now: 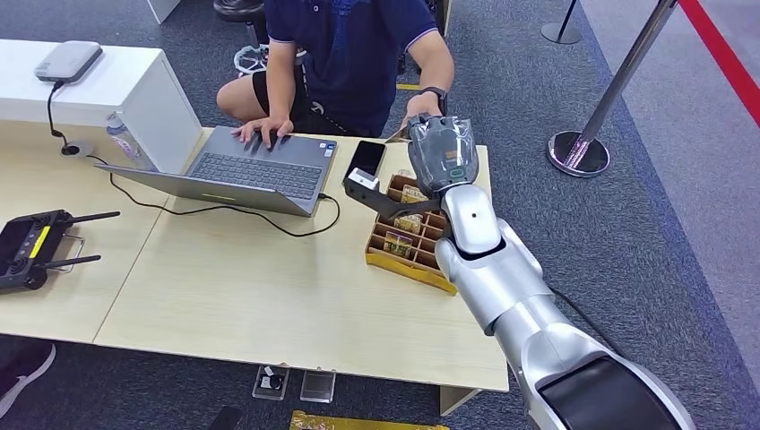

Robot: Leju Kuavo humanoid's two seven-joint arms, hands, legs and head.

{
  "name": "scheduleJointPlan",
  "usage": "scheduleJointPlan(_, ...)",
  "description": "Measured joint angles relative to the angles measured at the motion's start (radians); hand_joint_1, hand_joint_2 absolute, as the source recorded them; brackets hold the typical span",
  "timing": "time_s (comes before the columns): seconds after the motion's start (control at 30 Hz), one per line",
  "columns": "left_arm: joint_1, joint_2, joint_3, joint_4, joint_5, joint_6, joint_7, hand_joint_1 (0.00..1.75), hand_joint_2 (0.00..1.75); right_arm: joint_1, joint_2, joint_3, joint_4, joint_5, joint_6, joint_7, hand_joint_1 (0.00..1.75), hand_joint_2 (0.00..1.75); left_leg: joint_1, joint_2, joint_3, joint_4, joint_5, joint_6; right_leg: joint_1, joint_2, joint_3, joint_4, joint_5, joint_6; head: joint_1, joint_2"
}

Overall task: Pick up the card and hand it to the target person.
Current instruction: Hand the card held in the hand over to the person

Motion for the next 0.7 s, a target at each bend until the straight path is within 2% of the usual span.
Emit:
scheduleJointPlan(0.13, 0.0, 0.0, -0.001, 0.0, -0.004, -0.008, -0.007, 0.0, 1.75, -0.013, 0.004, 0.0, 0.035, 0.001, 0.004, 0.012, 0.0, 1.75, 0.0, 0.0, 0.0, 0.0, 0.0, 0.0, 0.0, 0.0, 0.0, 0.0, 0.0, 0.0, 0.0, 0.0)
scheduleJointPlan(0.23, 0.0, 0.0, -0.006, 0.0, -0.015, -0.017, -0.013, 0.0, 1.75, -0.02, 0.004, 0.0, 0.055, 0.001, 0.004, 0.014, 0.0, 1.75, 0.0, 0.0, 0.0, 0.0, 0.0, 0.0, 0.0, 0.0, 0.0, 0.0, 0.0, 0.0, 0.0, 0.0)
scheduleJointPlan(0.37, 0.0, 0.001, -0.007, 0.0, -0.006, -0.009, -0.018, 0.0, 0.0, -0.025, 0.004, 0.0, 0.072, 0.002, 0.003, 0.017, 0.0, 1.75, 0.0, 0.0, 0.0, 0.0, 0.0, 0.0, 0.0, 0.0, 0.0, 0.0, 0.0, 0.0, 0.0, 0.0)
scheduleJointPlan(0.53, 0.002, 0.001, -0.006, 0.0, 0.004, 0.0, -0.019, 0.0, 0.0, -0.025, 0.003, -0.007, 0.08, -0.012, -0.012, -0.003, 0.0, 1.75, 0.0, 0.0, 0.0, 0.0, 0.0, 0.0, 0.0, 0.0, 0.0, 0.0, 0.0, 0.0, 0.0, 0.0)
scheduleJointPlan(0.7, 0.009, 0.004, -0.002, 0.0, 0.012, 0.001, -0.021, 0.0, 0.0, -0.025, -0.015, -0.063, 0.066, -0.103, -0.042, -0.079, 0.0, 1.75, 0.0, 0.0, 0.0, 0.0, 0.0, 0.0, 0.0, 0.0, 0.0, 0.0, 0.0, 0.0, 0.0, 0.0)
